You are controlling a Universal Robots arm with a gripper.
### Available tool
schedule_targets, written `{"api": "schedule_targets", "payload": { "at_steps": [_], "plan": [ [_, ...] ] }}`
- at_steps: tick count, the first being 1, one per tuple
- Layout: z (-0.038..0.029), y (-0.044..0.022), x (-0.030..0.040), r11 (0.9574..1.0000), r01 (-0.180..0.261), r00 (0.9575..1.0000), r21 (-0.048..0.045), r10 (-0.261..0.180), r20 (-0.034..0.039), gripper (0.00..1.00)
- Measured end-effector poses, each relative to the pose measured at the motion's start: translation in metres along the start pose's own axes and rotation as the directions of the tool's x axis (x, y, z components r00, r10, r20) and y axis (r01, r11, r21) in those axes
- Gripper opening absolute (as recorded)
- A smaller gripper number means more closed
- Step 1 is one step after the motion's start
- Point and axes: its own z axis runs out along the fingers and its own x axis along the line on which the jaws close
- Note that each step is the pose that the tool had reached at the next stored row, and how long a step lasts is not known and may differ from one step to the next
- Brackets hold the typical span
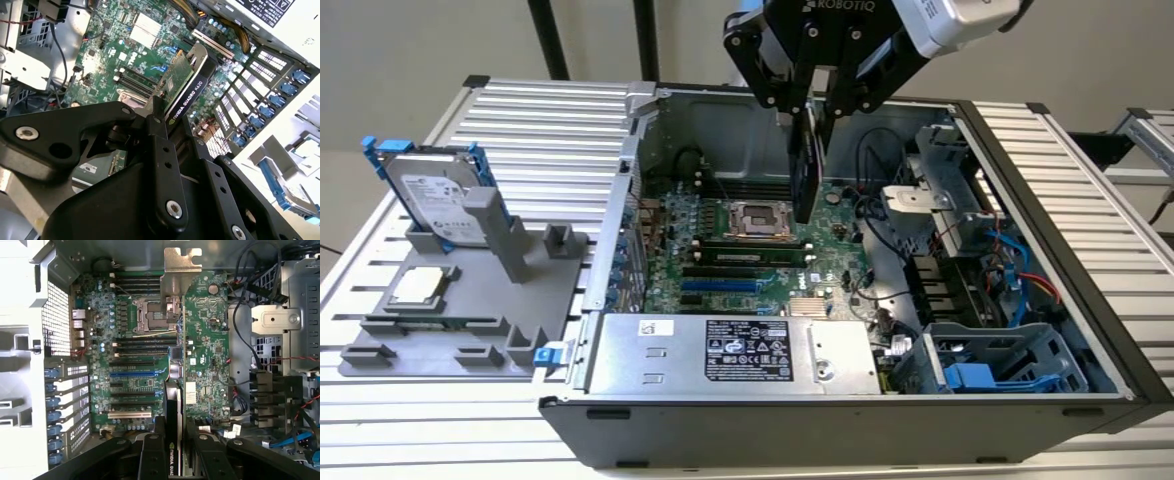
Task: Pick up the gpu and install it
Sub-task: 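Insert the gpu into the slot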
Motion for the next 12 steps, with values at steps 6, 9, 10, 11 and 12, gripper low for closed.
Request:
{"api": "schedule_targets", "payload": {
  "at_steps": [6,9,10,11,12],
  "plan": [
    [0.0,0.0,0.0,0.9998,0.022,0.9998,-0.0009,-0.022,-0.001,0.0],
    [-0.0001,0.0,0.0,0.9995,0.032,0.9995,-0.0012,-0.032,-0.0015,0.0],
    [0.0,0.0,0.0,0.9994,0.035,0.9994,-0.0014,-0.035,-0.0016,0.0],
    [-0.0001,0.0,0.0,0.9993,0.038,0.9993,-0.0015,-0.038,-0.0018,0.0],
    [-0.0001,0.0,0.0,0.9992,0.041,0.9992,-0.0016,-0.041,-0.0019,0.0]
  ]
}}
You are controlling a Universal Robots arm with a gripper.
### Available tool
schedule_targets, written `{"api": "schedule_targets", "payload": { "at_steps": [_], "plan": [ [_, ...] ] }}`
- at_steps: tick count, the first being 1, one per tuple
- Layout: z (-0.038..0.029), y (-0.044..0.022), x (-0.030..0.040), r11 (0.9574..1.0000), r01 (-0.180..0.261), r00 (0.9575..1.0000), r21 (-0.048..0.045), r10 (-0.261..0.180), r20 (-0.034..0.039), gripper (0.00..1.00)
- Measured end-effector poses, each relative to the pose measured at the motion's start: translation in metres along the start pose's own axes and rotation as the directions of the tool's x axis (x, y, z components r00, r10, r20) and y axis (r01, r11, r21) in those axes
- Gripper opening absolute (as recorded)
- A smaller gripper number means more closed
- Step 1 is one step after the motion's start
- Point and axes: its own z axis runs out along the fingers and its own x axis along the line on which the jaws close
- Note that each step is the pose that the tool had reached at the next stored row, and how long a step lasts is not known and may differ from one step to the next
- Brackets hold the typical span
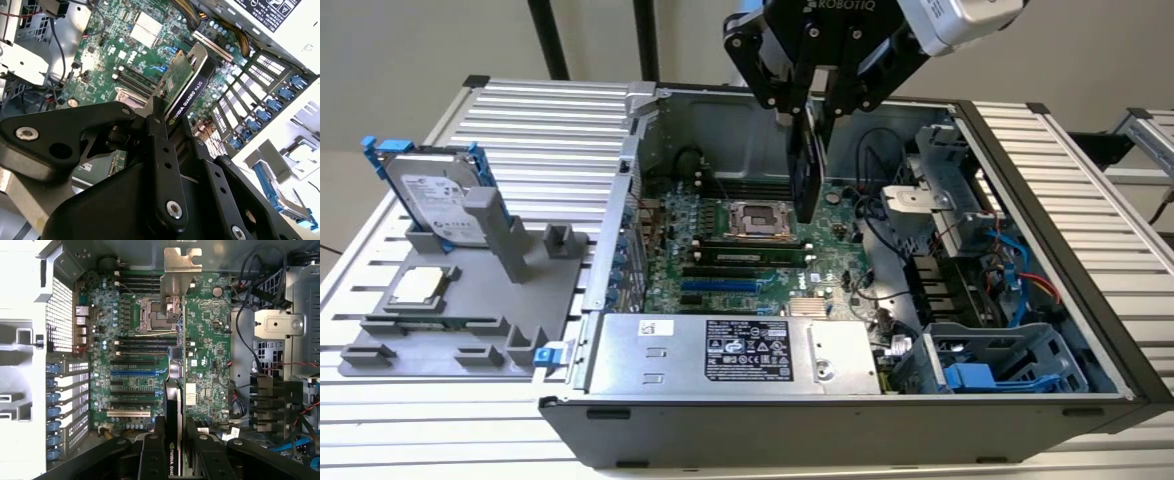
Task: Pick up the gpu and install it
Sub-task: 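Insert the gpu into the slot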
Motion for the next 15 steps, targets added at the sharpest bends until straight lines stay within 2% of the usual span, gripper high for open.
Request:
{"api": "schedule_targets", "payload": {
  "at_steps": [15],
  "plan": [
    [-0.0004,0.0,0.0,0.9988,0.049,0.9988,-0.0018,-0.049,-0.0024,0.0]
  ]
}}
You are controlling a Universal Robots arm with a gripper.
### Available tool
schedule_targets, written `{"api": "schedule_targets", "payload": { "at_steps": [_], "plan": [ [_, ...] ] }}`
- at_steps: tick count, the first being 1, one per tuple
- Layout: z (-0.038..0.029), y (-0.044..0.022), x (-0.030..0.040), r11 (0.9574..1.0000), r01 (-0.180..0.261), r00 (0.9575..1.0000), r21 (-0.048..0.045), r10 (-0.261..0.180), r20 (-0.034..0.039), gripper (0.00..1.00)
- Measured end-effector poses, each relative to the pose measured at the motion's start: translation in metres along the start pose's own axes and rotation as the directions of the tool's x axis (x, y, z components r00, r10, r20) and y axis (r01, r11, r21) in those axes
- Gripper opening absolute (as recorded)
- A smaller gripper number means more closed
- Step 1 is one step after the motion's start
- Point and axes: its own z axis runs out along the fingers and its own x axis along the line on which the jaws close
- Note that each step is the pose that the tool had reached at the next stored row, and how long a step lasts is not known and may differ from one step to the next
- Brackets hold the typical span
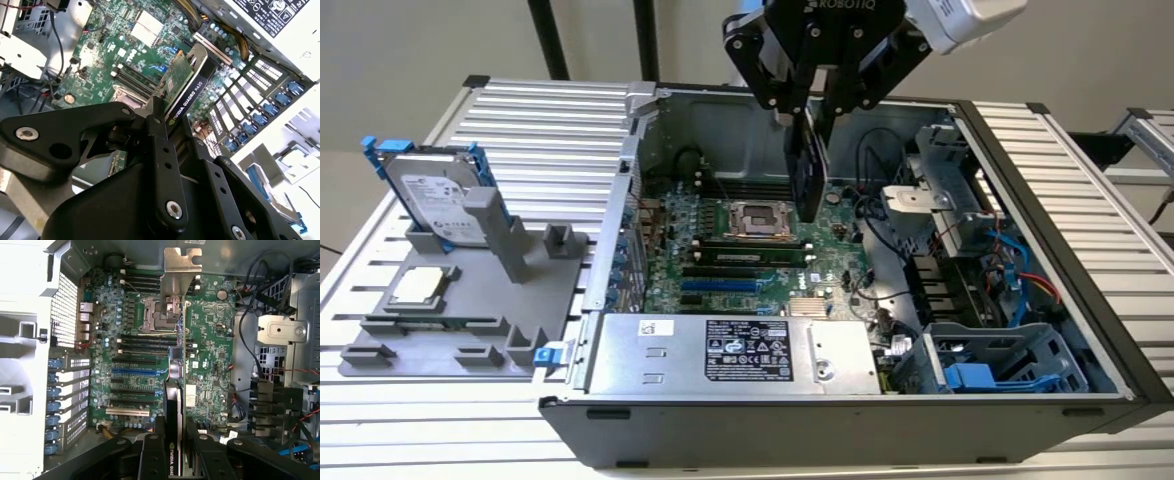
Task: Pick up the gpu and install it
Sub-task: 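Insert the gpu into the slot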
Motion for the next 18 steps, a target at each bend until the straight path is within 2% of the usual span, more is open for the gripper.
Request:
{"api": "schedule_targets", "payload": {
  "at_steps": [18],
  "plan": [
    [-0.0013,0.0,0.0,0.9985,0.055,0.9985,-0.0021,-0.055,-0.0025,0.0]
  ]
}}
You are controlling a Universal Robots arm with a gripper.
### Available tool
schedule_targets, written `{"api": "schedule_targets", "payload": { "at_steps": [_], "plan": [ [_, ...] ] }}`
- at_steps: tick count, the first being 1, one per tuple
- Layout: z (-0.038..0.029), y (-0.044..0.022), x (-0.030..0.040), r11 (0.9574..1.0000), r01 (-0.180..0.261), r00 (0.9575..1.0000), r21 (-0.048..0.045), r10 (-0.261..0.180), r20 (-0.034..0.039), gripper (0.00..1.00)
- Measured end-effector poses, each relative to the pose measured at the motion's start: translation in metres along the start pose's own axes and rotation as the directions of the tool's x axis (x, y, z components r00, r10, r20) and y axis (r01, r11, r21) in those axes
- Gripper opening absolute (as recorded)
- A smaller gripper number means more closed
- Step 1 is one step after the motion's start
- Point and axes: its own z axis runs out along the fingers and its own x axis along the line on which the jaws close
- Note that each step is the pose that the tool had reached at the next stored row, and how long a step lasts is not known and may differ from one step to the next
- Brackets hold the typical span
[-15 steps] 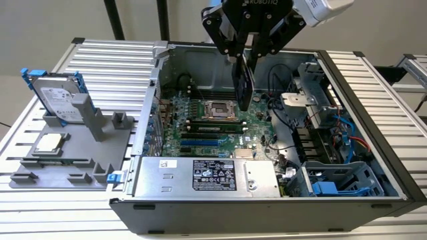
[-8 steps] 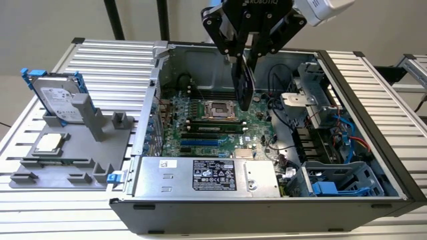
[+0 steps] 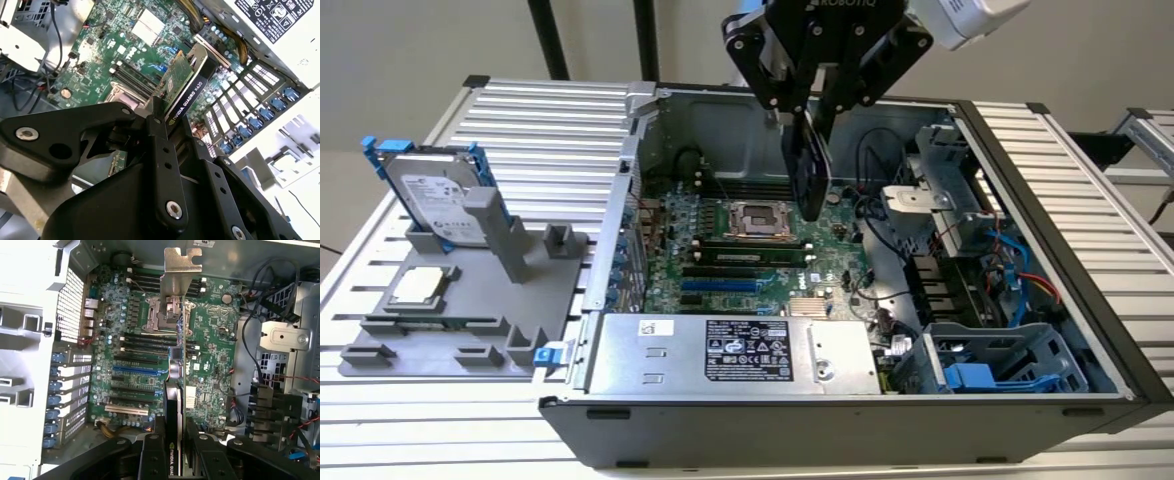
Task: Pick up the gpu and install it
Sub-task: 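Insert the gpu into the slot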
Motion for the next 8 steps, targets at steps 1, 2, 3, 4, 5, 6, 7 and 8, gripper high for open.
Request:
{"api": "schedule_targets", "payload": {
  "at_steps": [1,2,3,4,5,6,7,8],
  "plan": [
    [0.0,0.0,0.0,1.0,0.003,1.0,-0.0002,-0.003,-0.0002,0.0],
    [-0.0001,0.0,0.0,1.0,0.007,1.0,-0.0002,-0.007,-0.0003,0.0],
    [-0.0002,0.0,0.0,0.9999,0.01,0.9999,-0.0004,-0.01,-0.0005,0.0],
    [-0.0002,0.0,0.0,0.9999,0.014,0.9999,-0.0005,-0.014,-0.0007,0.0],
    [-0.0003,0.0,0.0,0.9998,0.018,0.9998,-0.0007,-0.018,-0.0008,0.0],
    [-0.0004,0.0,0.0,0.9998,0.021,0.9998,-0.0008,-0.021,-0.001,0.0],
    [-0.0004,0.0,0.0,0.9997,0.025,0.9997,-0.001,-0.025,-0.0012,0.0],
    [-0.0004,0.0,0.0,0.9996,0.029,0.9996,-0.0011,-0.029,-0.0013,0.0]
  ]
}}
